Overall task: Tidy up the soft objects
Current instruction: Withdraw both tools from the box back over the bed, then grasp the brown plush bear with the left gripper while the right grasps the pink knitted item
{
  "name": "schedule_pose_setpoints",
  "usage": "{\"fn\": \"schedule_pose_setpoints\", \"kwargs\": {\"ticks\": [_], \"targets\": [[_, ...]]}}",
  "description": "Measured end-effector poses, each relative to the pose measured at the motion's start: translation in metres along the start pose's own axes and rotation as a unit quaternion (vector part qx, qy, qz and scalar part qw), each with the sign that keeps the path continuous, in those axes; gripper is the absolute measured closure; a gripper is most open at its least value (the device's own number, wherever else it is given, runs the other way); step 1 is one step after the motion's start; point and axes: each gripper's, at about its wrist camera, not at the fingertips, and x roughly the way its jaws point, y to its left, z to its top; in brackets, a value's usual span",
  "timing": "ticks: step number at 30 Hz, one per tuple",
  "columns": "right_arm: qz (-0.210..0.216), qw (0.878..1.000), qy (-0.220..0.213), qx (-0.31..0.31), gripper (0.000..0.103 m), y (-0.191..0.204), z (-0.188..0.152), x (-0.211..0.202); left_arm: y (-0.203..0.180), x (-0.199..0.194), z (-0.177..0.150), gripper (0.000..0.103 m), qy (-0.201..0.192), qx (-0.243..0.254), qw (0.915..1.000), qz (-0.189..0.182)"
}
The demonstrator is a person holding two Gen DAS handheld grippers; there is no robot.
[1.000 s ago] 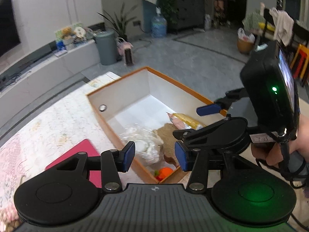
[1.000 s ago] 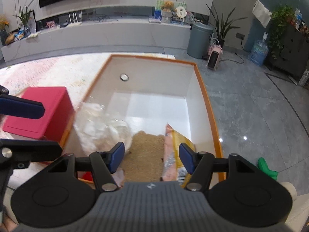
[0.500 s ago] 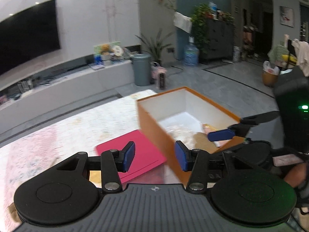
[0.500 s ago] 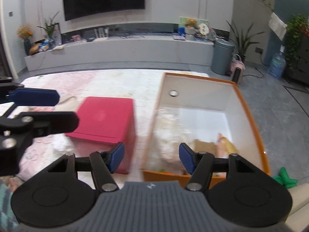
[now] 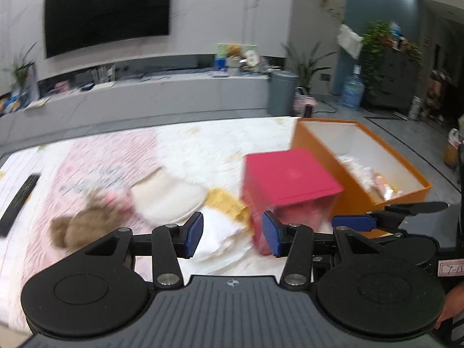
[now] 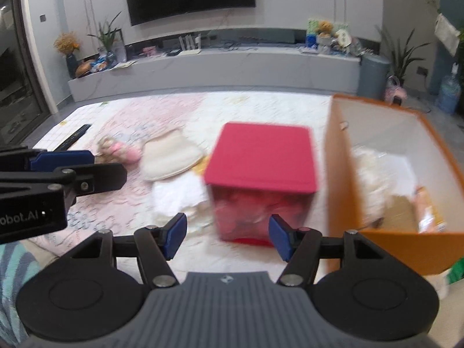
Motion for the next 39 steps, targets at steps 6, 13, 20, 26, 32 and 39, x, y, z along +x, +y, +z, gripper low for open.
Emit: {"fn": "schedule_pose_setpoints", "kwargs": {"ticks": [6, 13, 20, 26, 32, 39], "targets": [[0.023, 0.999, 0.006, -0.021, 0.041, 0.035, -0.013, 0.026, 0.045, -0.001, -0.024, 0.052, 0.02, -0.04, 0.9985, 0.033], [0.04, 0.998, 0.01, -0.051, 0.041, 0.069, -0.015, 0.05, 0.079, 0.0, -0.036, 0.053, 0.023, -0.069, 0.9951, 0.066], [0.047, 0.996, 0.024, -0.073, 0.041, 0.086, -0.006, 0.082, 0.105, 0.018, -0.034, 0.05, 0.035, -0.048, 0.9933, 0.099], [0.052, 0.995, 0.026, -0.086, 0.041, 0.095, 0.008, 0.104, 0.114, 0.05, -0.019, 0.04, 0.068, 0.019, 0.991, 0.114], [0.051, 0.993, 0.029, -0.098, 0.041, 0.097, 0.018, 0.125, 0.11, 0.089, -0.018, 0.032, 0.098, 0.128, 0.9802, 0.116], [0.058, 0.992, 0.046, -0.099, 0.041, 0.094, 0.024, 0.15, 0.11, 0.127, -0.033, 0.03, 0.125, 0.219, 0.9538, 0.164]]}}
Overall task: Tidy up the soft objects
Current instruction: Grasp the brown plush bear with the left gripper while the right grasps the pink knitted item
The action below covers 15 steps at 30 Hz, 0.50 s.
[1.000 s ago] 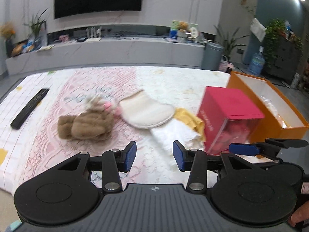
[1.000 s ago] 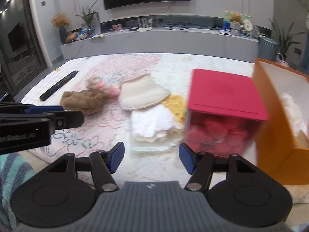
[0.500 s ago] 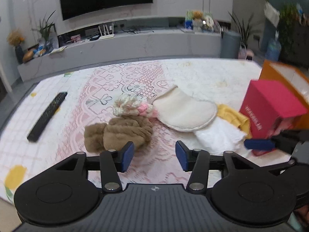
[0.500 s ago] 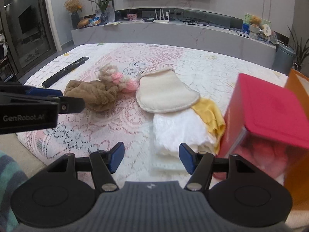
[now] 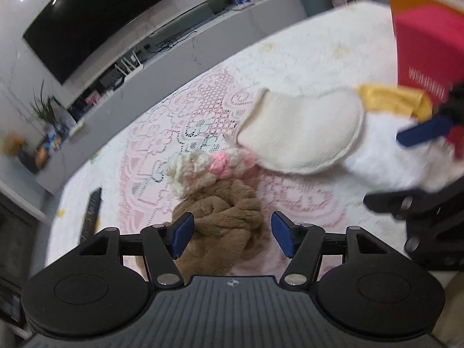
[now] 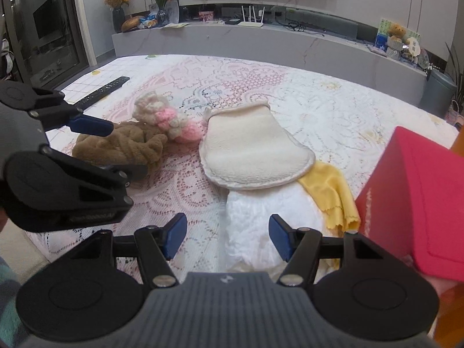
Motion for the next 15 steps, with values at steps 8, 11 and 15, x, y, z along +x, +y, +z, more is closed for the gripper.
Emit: {"fn": "schedule_pose_setpoints", "kwargs": {"ticks": [8, 11, 15], "targets": [[0.007, 1.0, 0.004, -0.004, 0.041, 0.0, 0.011, 0.018, -0.012, 0.027, -0.007, 0.035, 0.013, 0.049, 0.9981, 0.037], [0.008, 1.0, 0.004, -0.005, 0.041, 0.0, 0.014, 0.022, -0.009, 0.028, -0.009, 0.039, 0.008, 0.039, 0.9987, 0.03], [0.009, 1.0, 0.006, -0.007, 0.041, 0.002, 0.015, 0.026, -0.006, 0.026, -0.009, 0.048, 0.006, 0.025, 0.9994, 0.024]]}}
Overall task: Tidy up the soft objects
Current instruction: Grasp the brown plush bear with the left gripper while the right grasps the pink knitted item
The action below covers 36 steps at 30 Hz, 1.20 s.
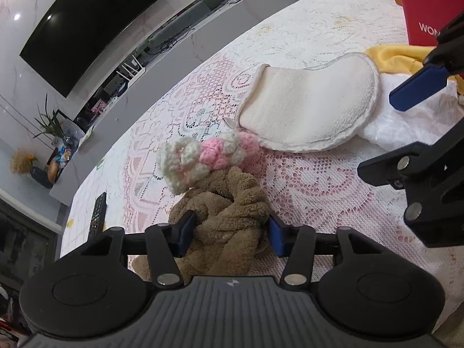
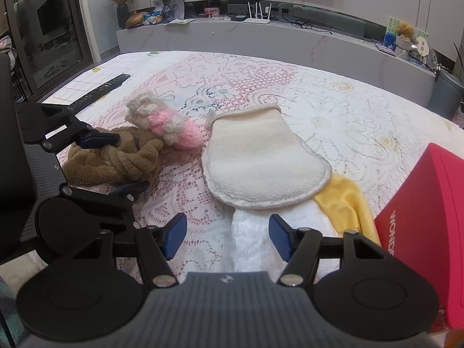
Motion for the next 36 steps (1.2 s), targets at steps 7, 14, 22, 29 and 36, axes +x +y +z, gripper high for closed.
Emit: {"fn": "schedule_pose_setpoints", "kwargs": {"ticks": [7, 14, 22, 29, 36], "targets": [[0.004, 1.0, -0.002, -0.008, 0.041, 0.005, 0.003, 0.003, 0.015, -0.008, -0.003, 0.064, -0.013, -0.049, 0.9985, -0.02], [0.02, 0.999, -0.021, -0.034, 0.041, 0.018, 0.018, 0.007, 0.051, -0.031, -0.014, 0.074, -0.036, -0.172, 0.9843, -0.019], [0.039, 0.994, -0.042, -0.089, 0.041, 0.044, 0.044, 0.026, 0.098, -0.029, -0.026, 0.075, -0.026, -0.297, 0.9545, 0.003], [0.083, 0.988, -0.02, -0.127, 0.04, 0.072, 0.06, 0.058, 0.112, -0.019, -0.032, 0.075, -0.035, -0.329, 0.9435, -0.005], [0.086, 0.984, -0.015, -0.153, 0.018, 0.091, 0.075, 0.088, 0.111, -0.012, -0.035, 0.063, -0.041, -0.319, 0.9469, -0.004]]}}
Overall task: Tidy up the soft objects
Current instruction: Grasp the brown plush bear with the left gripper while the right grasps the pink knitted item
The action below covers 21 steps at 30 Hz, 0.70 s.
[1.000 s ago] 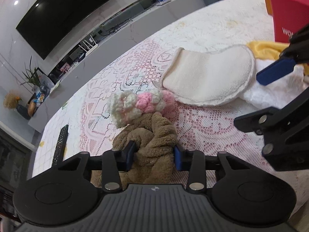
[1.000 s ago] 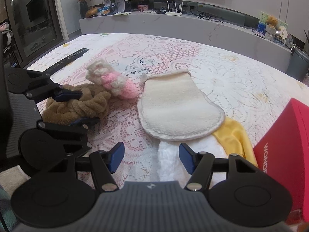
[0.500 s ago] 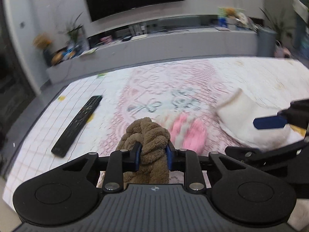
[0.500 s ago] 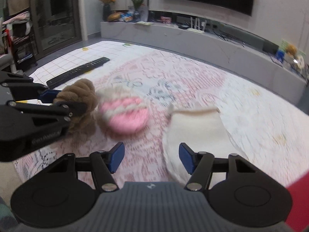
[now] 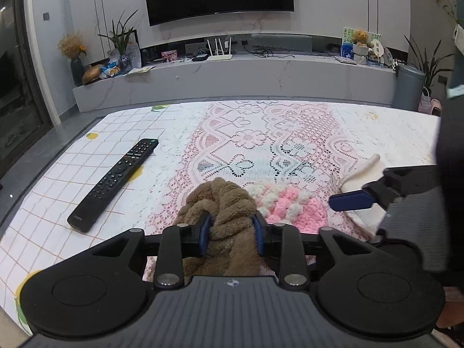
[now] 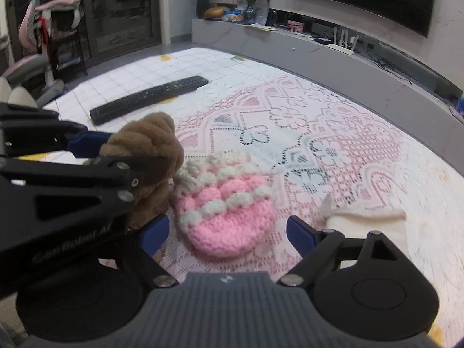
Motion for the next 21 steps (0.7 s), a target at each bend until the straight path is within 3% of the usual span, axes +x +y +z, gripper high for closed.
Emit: {"fn": "schedule_pose_setpoints", "kwargs": {"ticks": [7, 11, 15, 18, 21], "targets": [[0.004, 1.0, 0.014, -0.014, 0.031, -0.001, -0.004, 0.016, -0.004, 0.002, -0.002, 0.057, 0.003, 0.016, 0.9999, -0.004], [0.003, 1.0, 0.0, -0.024, 0.049, 0.002, -0.006, 0.011, -0.003, 0.001, -0.003, 0.056, 0.007, 0.012, 0.9998, -0.012], [0.007, 0.999, -0.004, -0.04, 0.071, 0.007, -0.005, 0.003, -0.001, -0.003, -0.003, 0.066, 0.008, 0.0, 0.9998, -0.017], [0.003, 0.999, -0.009, -0.044, 0.081, 0.011, -0.002, -0.002, 0.001, -0.01, -0.003, 0.07, -0.008, -0.004, 0.9999, -0.013], [0.004, 0.999, -0.014, -0.033, 0.084, 0.012, 0.0, -0.008, 0.001, -0.014, -0.003, 0.072, -0.017, -0.009, 0.9998, -0.008]]}}
